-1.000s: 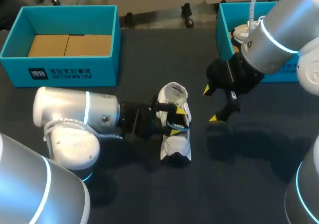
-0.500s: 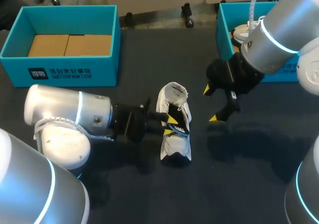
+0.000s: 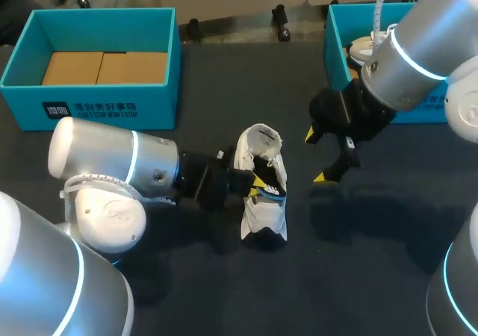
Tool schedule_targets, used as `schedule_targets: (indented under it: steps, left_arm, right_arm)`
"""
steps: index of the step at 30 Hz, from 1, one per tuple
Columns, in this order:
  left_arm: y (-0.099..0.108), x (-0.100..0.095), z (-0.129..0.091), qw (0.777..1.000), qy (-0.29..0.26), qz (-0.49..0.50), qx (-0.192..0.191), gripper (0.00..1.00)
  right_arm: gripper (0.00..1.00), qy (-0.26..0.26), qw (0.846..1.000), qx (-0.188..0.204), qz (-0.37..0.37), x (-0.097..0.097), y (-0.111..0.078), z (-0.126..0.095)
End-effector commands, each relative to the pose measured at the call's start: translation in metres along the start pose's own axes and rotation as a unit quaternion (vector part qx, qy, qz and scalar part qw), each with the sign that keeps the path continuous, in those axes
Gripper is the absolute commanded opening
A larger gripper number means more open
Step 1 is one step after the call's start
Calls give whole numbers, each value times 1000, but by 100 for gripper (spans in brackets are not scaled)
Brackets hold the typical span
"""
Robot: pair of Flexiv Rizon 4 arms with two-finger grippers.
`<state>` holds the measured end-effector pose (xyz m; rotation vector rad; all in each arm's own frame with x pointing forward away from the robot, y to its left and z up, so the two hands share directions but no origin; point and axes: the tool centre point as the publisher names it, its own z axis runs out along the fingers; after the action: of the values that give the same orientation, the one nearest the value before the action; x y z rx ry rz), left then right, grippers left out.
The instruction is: Take the shoe out of the shoebox, open the shoe tongue, remove and reinsert the insole, then place the shoe into the shoebox
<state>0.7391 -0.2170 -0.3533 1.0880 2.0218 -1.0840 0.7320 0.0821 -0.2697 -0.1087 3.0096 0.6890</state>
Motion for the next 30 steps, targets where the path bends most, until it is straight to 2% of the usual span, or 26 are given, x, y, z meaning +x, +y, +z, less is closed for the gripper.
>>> schedule_targets:
  steps: [1,5,7,8,10,12,13,14,16,17,18,19,21,22,30]
  left_arm:
    - [2,1,6,1000,5,1,-9,0]
    - [3,3,-1,1000,5,-3,-13,0]
    - [-1,0,-5,1000,-1,-4,-8,46]
    - [-4,-2,-7,1000,-6,-5,-2,61]
    - [-11,-7,-11,1000,-15,-6,9,75]
    - [-16,-11,-15,1000,-22,-7,18,73]
    - [-19,-12,-16,1000,-22,-6,21,64]
    - [-21,-13,-17,999,-24,-6,26,49]
    - [-25,-12,-17,999,-21,-4,32,46]
    - [-26,-11,-17,999,-20,-3,33,40]
    - [-27,-10,-16,999,-18,-4,36,39]
    - [-27,-8,-14,999,-15,-6,37,34]
    - [-26,-5,-11,999,-8,-12,38,16]
    - [-25,-3,-9,999,-5,-13,38,0]
    - [-14,8,3,999,13,-22,23,0]
  right_arm:
    - [100,-2,1000,1,0,1,0,1]
    - [100,-2,1000,1,0,1,0,1]
    - [100,-2,1000,1,0,1,0,1]
    - [100,-2,1000,1,0,1,0,1]
    - [100,-2,1000,1,0,1,0,1]
    - [100,-2,1000,1,0,1,0,1]
    - [100,-2,1000,1,0,1,0,1]
    - [100,-2,1000,1,0,1,0,1]
    - [100,-2,1000,1,0,1,0,1]
    - [100,-2,1000,1,0,1,0,1]
    - [100,-2,1000,1,0,1,0,1]
    - [100,-2,1000,1,0,1,0,1]
    - [100,-2,1000,1,0,1,0,1]
    - [100,-2,1000,1,0,1,0,1]
    - [100,-2,1000,1,0,1,0,1]
